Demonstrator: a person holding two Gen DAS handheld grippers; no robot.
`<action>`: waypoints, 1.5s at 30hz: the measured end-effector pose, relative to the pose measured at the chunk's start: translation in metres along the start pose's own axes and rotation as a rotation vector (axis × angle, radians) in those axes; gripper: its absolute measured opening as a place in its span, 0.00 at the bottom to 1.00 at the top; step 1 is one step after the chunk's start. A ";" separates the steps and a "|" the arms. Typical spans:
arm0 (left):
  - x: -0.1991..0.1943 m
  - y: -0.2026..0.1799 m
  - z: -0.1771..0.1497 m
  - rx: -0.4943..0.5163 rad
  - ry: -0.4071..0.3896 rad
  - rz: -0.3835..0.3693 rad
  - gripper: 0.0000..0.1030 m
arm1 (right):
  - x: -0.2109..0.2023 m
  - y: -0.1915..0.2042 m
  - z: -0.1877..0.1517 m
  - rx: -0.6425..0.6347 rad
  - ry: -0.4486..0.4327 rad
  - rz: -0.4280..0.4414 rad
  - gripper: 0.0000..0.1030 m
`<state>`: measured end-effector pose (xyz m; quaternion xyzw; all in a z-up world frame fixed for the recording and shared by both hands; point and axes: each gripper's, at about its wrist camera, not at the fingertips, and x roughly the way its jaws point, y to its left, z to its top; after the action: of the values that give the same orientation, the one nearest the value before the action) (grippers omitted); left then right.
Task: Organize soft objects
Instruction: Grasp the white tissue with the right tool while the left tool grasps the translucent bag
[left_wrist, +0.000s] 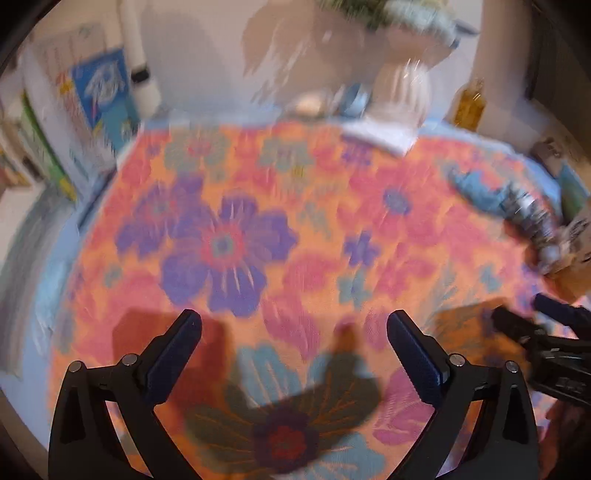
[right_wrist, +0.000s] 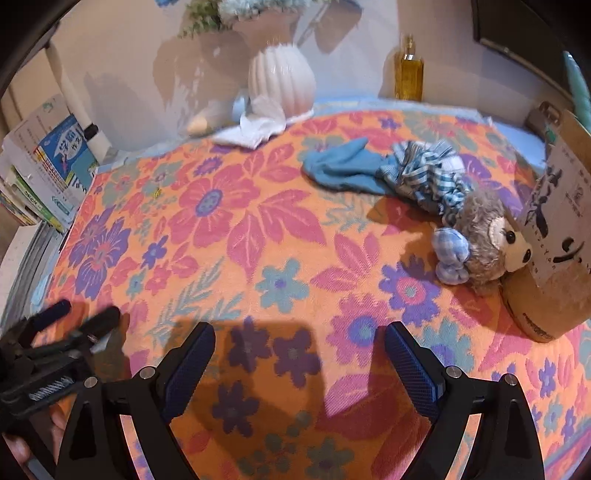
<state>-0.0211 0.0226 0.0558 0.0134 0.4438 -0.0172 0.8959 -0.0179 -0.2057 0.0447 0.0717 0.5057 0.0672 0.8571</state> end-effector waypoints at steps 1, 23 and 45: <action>-0.017 0.002 0.016 0.020 -0.028 -0.004 0.98 | -0.004 0.002 0.008 0.003 0.015 0.014 0.89; 0.197 -0.021 0.221 0.188 -0.084 -0.088 0.96 | 0.131 0.032 0.197 -0.026 -0.088 0.067 0.99; 0.057 -0.007 0.124 0.082 -0.206 -0.025 0.45 | 0.038 0.041 0.122 -0.146 -0.239 0.107 0.09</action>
<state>0.1118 0.0100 0.0858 0.0426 0.3485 -0.0476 0.9351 0.1051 -0.1650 0.0787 0.0437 0.3892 0.1406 0.9093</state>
